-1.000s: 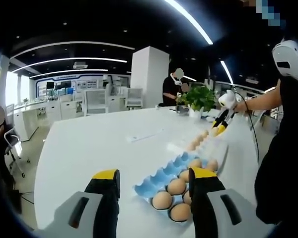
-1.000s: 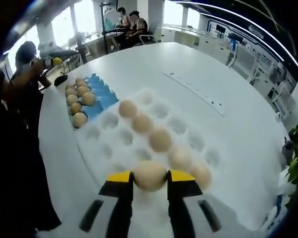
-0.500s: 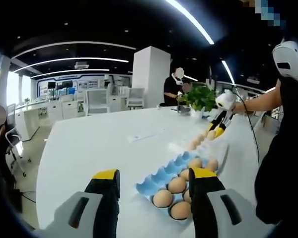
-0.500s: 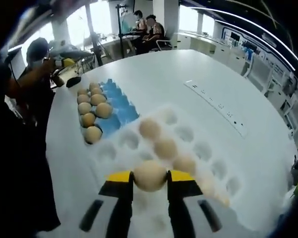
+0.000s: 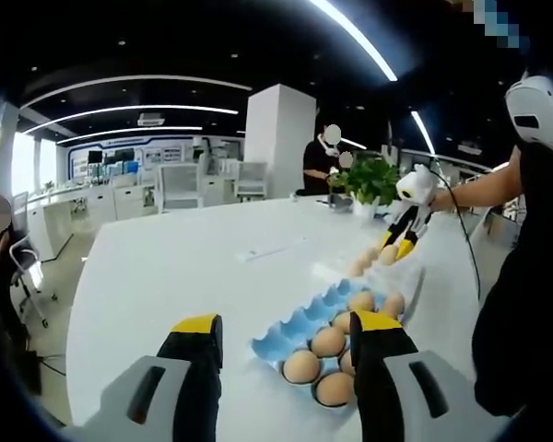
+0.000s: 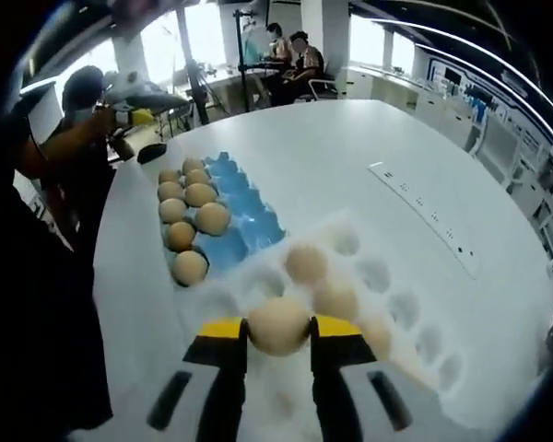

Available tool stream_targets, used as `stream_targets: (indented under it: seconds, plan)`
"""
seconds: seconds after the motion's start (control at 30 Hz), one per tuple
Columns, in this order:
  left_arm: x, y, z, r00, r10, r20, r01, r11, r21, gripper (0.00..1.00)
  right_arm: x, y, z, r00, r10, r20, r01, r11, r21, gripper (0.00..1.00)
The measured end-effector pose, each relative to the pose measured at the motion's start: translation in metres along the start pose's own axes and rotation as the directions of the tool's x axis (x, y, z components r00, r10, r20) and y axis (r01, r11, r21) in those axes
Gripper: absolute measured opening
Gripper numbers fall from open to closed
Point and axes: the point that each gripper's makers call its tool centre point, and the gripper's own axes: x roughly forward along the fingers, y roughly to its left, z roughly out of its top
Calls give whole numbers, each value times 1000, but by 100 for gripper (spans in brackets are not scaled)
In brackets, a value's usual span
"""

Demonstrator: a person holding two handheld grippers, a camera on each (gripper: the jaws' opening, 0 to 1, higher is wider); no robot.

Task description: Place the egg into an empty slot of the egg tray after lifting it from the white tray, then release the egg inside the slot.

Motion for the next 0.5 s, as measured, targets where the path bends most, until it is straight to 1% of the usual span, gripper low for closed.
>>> stream_targets:
  seconds: [0.17, 0.5]
  plan:
    - [0, 1, 1, 1000, 2, 5, -2, 1000, -1, 57, 9, 6, 8, 1000, 22, 12, -21, 1000, -6, 27]
    - [-2, 1, 0, 1000, 4, 2, -4, 1000, 0, 56, 28, 23, 27, 997, 73, 26, -71, 996, -47, 27]
